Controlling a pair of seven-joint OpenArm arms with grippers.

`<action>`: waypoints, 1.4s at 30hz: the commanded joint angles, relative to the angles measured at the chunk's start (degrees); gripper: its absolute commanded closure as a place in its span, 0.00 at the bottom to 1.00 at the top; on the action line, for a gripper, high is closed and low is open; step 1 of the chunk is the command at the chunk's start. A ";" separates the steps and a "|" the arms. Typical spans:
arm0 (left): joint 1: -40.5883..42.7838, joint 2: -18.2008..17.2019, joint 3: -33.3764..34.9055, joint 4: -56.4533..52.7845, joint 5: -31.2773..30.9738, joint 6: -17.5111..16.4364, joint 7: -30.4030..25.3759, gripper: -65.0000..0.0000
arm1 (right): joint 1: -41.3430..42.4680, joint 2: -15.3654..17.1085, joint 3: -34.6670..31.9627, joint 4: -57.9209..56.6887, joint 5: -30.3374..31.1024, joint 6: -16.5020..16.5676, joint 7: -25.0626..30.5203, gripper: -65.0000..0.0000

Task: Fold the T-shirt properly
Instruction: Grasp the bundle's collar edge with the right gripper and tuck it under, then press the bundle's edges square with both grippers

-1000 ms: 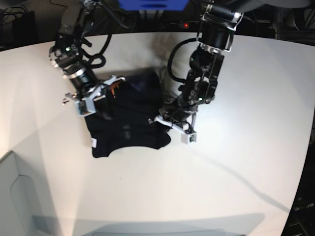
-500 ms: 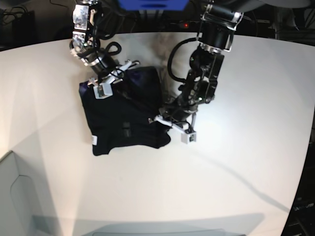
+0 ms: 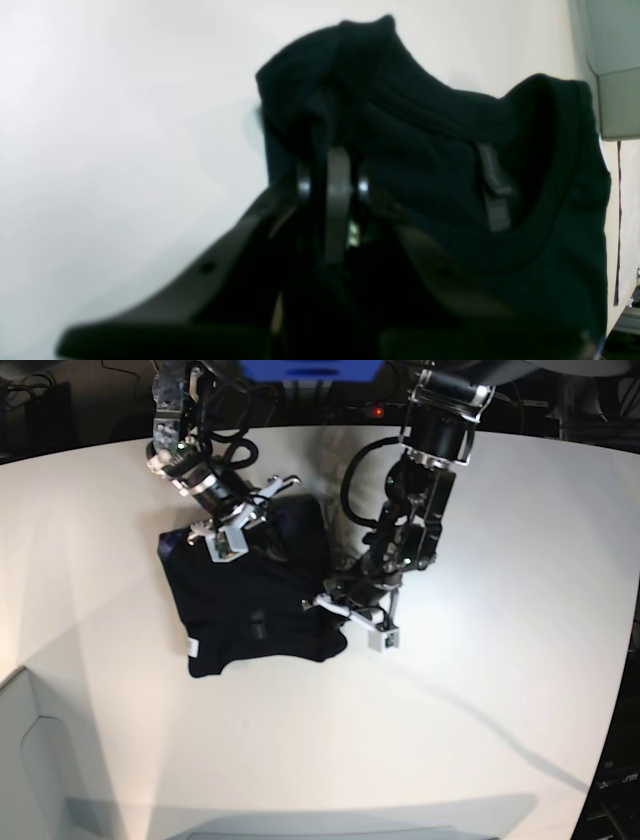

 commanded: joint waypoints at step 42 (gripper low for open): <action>-0.88 -0.72 -0.11 4.42 -0.44 -0.03 5.43 0.40 | 9.22 5.93 22.95 -9.06 9.60 0.69 -3.09 1.00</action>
